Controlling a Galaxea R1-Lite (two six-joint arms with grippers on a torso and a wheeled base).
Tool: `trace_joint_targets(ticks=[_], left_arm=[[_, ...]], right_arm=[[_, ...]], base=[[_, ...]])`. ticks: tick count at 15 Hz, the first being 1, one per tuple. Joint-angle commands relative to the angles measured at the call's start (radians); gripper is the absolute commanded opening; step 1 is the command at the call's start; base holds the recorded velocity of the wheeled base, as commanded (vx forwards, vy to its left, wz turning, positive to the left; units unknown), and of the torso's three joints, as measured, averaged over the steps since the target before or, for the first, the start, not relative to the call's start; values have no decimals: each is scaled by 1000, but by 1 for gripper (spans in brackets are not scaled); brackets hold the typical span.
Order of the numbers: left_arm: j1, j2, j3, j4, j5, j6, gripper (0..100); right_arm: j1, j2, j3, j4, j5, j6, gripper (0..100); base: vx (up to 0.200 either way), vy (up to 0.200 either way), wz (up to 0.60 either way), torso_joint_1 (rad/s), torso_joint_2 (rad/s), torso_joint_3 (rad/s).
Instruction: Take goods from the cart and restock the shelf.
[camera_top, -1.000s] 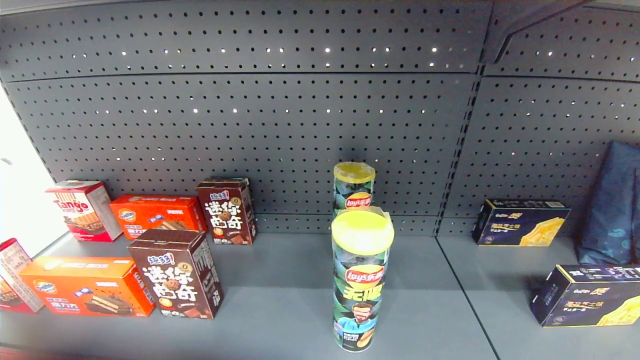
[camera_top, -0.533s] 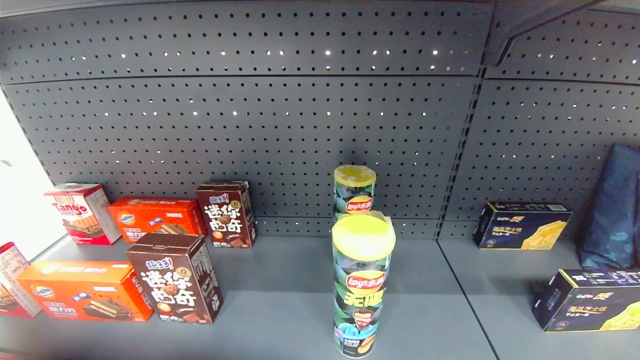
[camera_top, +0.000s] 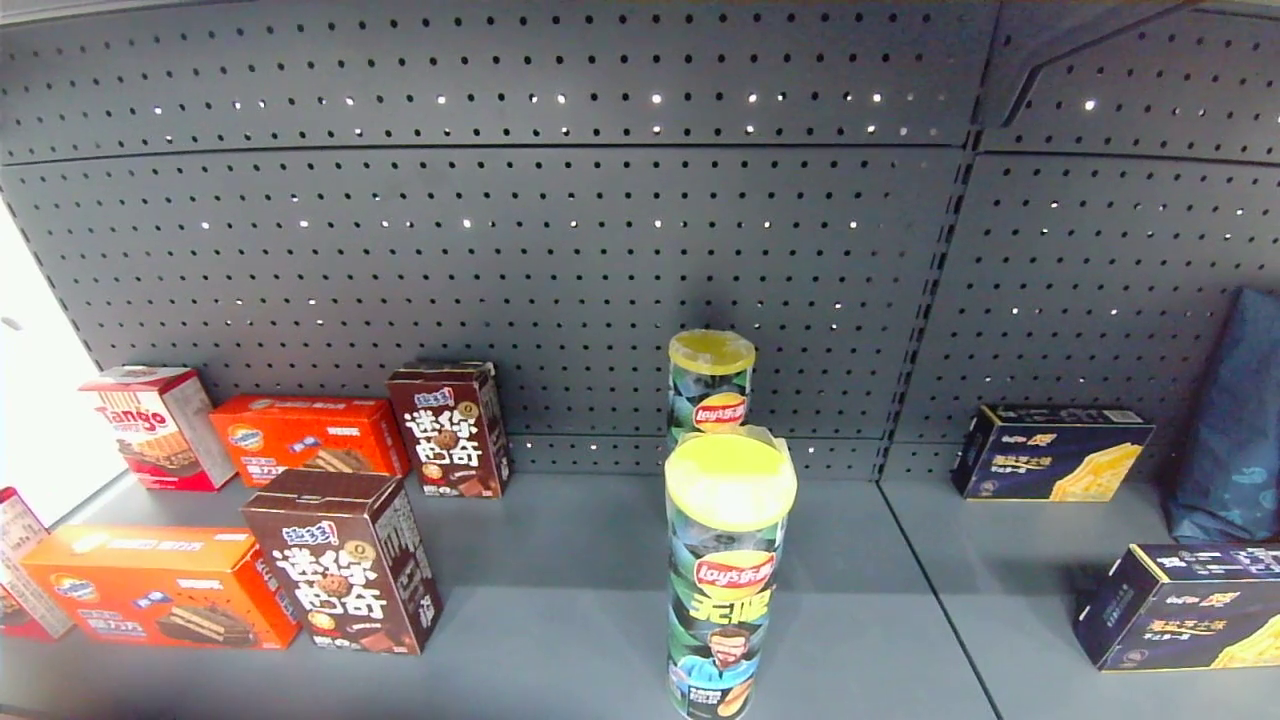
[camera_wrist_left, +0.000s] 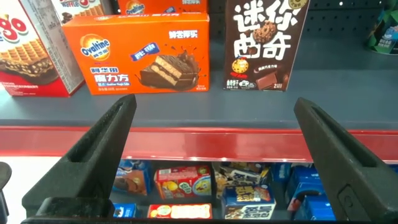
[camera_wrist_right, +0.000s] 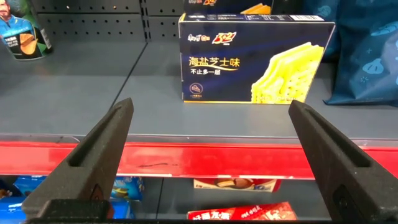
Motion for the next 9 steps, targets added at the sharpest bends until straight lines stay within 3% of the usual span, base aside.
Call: trace_joint_targets(ticks=[1, 9], left_arm=[[1, 0, 0, 0, 0, 0, 100], [1, 0, 0, 0, 0, 0, 100]], right_arm=[[0, 1, 0, 1, 0, -2, 100], [0, 1, 0, 0, 0, 0, 100]], base=[[0, 0, 0, 0, 0, 0], [0, 0, 0, 0, 0, 0]])
